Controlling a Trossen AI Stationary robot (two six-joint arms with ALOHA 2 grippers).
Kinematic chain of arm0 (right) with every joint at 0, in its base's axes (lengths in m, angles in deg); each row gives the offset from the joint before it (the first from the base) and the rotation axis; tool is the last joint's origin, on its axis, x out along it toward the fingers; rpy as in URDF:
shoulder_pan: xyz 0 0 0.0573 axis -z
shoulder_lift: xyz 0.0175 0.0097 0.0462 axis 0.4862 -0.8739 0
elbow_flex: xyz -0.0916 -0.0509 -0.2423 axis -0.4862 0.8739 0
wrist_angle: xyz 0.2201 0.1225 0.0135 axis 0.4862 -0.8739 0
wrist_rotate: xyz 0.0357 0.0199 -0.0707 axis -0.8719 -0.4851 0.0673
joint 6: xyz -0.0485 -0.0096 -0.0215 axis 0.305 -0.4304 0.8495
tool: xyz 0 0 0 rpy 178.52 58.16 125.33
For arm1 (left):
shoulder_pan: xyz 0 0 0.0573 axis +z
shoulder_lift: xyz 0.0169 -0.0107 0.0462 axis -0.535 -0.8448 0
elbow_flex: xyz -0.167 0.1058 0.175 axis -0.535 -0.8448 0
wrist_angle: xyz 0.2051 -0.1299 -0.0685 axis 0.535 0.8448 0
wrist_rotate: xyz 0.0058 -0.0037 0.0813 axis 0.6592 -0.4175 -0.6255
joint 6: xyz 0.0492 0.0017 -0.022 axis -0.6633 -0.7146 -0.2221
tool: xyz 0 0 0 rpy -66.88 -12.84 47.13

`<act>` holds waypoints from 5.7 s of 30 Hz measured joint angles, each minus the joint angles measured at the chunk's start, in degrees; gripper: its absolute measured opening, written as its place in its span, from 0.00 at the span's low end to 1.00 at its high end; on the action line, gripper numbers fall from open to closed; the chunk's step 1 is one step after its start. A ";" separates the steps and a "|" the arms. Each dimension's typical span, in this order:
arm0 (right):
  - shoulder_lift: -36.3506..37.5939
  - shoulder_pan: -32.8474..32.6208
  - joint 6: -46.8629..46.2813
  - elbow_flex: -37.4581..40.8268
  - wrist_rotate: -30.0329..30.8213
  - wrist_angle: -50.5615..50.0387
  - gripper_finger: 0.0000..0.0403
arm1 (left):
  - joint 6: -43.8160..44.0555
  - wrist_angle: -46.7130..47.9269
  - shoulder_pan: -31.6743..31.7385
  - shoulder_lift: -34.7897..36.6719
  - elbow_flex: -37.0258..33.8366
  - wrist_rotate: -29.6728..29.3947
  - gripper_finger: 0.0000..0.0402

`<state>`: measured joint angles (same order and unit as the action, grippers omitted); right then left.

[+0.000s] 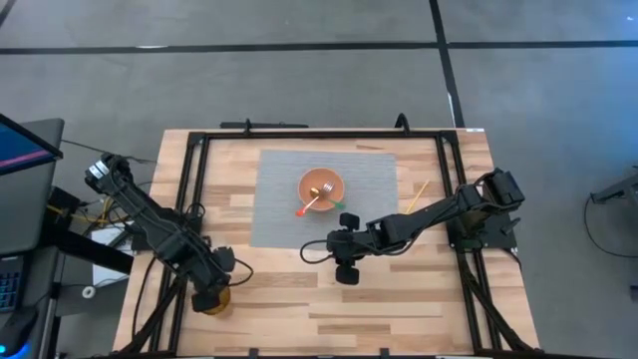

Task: Pick & Place Utensil
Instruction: Put the brown cup on the top left of the orange bowl on the gray mat, then put the yellow straw into the brown cup on the gray mat

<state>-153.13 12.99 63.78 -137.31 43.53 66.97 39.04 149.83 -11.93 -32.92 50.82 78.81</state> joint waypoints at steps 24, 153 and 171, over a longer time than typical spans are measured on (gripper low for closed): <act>-0.01 0.11 4.07 0.00 0.09 0.04 0.31 | -56.06 7.56 49.80 0.25 15.99 -12.56 0.04; 19.62 0.04 -2.04 16.26 -3.01 -32.79 0.26 | -61.31 -60.55 45.43 25.67 -27.88 -2.15 0.32; 3.92 1.97 3.45 15.49 -2.75 -32.51 0.30 | -61.07 -60.51 45.44 25.67 -27.86 -2.13 0.32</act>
<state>-149.21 14.96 67.23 -121.82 40.78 34.45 -22.03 89.32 33.52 -7.25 22.96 76.68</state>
